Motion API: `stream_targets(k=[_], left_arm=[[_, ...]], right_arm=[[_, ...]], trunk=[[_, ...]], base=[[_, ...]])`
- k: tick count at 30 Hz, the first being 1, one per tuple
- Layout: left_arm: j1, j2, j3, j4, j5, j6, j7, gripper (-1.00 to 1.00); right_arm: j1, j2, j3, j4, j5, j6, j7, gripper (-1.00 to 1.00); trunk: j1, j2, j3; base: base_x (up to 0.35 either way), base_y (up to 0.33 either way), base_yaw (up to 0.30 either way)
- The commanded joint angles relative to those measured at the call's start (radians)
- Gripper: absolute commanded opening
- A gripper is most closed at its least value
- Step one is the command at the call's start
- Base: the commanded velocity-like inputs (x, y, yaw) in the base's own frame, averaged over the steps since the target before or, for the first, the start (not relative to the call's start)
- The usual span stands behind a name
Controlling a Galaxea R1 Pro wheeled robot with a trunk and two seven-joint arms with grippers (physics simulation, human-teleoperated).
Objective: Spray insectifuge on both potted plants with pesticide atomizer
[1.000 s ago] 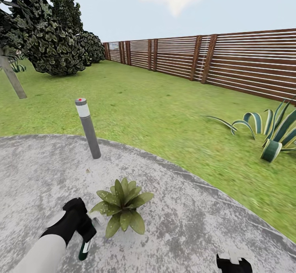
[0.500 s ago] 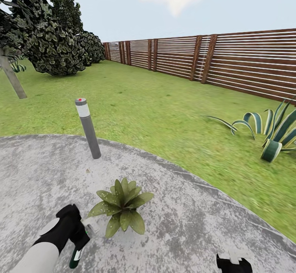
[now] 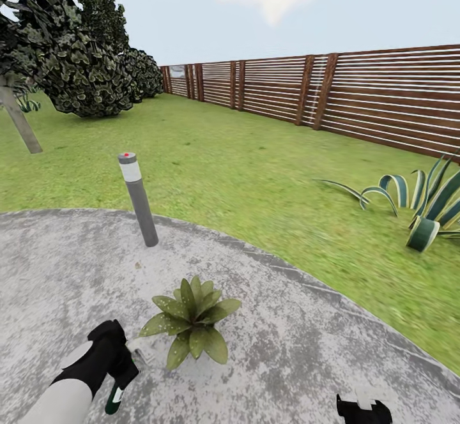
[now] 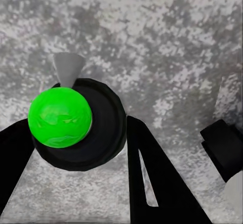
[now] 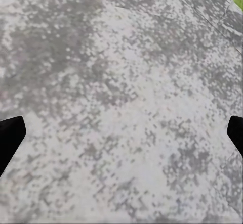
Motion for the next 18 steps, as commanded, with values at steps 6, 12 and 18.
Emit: stream_targets(k=[6, 12, 18], left_arm=[[0.006, 0.009, 0.003, -0.018, 0.096, 0.001, 0.014, -1.0], [0.011, 0.006, 0.002, -0.01, 0.117, -0.001, 0.052, -1.0], [0.016, 0.013, 0.002, -0.01, 0.165, -0.017, 0.055, -1.0]], right_arm=[[-0.001, 0.0, -0.007, 0.002, 0.011, -0.005, -0.003, 1.0], [-0.001, 0.0, -0.007, 0.003, 0.012, -0.004, -0.004, 1.0], [-0.001, 0.0, -0.007, 0.003, 0.012, -0.004, -0.003, 1.0]], trunk=[[0.0, 0.0, 0.0], [0.0, 0.0, 0.003], [0.0, 0.0, 0.007]], base=[[-0.044, 0.284, -0.071], [0.061, 0.314, -0.234], [0.059, 0.326, -0.248]])
